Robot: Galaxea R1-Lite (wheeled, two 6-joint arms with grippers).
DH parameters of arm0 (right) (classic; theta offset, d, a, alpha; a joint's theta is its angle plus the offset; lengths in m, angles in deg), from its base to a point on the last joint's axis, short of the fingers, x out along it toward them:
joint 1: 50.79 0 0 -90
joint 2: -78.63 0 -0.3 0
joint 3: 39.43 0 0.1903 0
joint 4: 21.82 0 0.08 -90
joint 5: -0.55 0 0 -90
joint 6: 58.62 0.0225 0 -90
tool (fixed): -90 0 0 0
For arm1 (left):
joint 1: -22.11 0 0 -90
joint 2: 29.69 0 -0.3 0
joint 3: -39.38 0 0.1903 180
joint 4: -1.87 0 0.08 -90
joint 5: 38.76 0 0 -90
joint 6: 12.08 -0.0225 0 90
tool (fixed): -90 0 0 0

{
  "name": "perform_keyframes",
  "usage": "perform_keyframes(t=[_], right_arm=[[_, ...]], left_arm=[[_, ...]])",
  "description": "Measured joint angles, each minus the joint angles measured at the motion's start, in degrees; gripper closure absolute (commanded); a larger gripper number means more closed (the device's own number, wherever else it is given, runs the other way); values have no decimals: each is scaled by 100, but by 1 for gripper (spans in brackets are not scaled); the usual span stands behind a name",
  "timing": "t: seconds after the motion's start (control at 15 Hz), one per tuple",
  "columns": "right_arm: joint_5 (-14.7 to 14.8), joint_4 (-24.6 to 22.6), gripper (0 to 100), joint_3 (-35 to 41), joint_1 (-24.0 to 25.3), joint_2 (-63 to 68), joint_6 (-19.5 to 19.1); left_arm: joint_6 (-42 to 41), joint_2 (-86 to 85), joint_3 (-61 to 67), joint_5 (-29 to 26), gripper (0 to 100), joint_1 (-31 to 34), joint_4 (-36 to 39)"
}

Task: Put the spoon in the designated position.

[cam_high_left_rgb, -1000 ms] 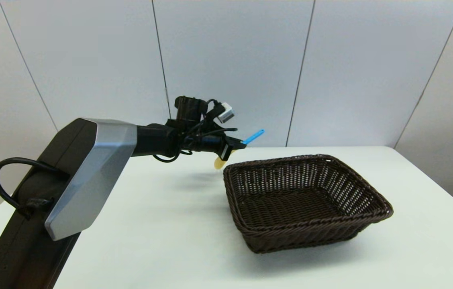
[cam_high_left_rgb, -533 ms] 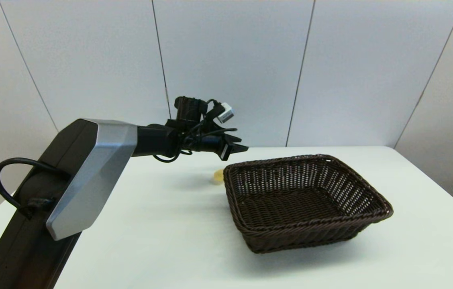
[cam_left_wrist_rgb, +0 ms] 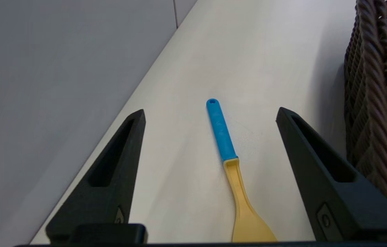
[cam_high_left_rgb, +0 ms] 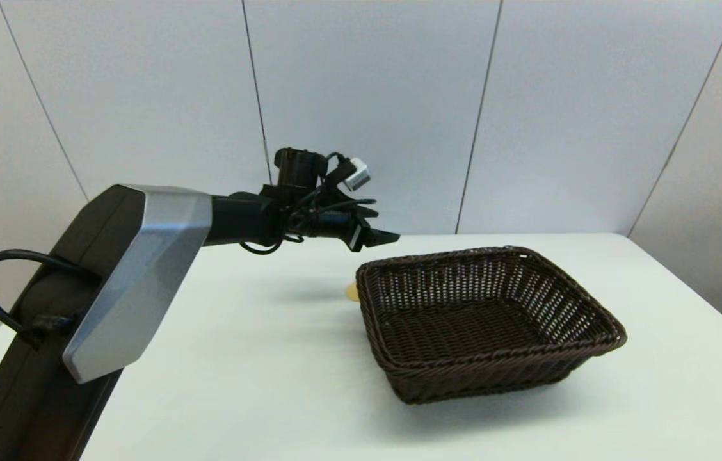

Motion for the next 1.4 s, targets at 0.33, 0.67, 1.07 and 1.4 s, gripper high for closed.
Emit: perform_keyframes(t=[0.33, 0.67, 1.07, 1.4], right_arm=[[-2, 0, 0, 0, 0, 0, 0], [-5, 0, 0, 0, 0, 0, -1], [-2, -2, 0, 0, 0, 0, -4], [-5, 0, 0, 0, 0, 0, -1]], left_arm=[[-168, -667, 38, 0, 0, 108, -1037], [-662, -2018, 418, 195, 0, 494, -2917], [-731, -4579, 2480, 345, 0, 1707, -3596], [-444, -7002, 4820, 730, 0, 2352, -3585]])
